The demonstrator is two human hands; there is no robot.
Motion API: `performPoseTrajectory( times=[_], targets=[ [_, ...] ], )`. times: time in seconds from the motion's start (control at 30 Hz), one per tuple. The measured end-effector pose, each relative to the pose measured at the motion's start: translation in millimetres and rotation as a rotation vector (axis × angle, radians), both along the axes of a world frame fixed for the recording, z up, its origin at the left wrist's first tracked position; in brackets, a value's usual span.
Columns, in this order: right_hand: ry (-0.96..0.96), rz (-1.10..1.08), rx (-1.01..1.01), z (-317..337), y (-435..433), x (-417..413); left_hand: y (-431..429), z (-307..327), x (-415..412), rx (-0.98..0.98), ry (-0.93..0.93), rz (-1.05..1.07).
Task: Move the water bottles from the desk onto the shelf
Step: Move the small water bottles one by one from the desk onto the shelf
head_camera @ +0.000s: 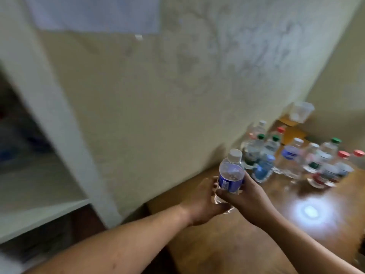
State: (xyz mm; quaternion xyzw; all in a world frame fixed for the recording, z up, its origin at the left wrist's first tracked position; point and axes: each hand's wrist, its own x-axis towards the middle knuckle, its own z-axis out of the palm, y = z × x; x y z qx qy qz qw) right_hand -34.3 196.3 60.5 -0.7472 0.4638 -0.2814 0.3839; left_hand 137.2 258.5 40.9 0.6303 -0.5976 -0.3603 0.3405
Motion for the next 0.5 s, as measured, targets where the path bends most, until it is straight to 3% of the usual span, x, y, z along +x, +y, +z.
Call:
performPoseTrajectory(
  times=[0.2,0.37,0.5],
  targets=[
    [0.013,0.308,-0.029,31,97,154,121,23,133,-0.073,-0.138,0.36],
    [0.005,0.58,-0.012,43,157,251,220,29,214,-0.151,-0.133,0.592],
    [-0.015,0.669,-0.013,26,181,328,252,29,279,-0.176,-0.104,0.78]
  ],
)
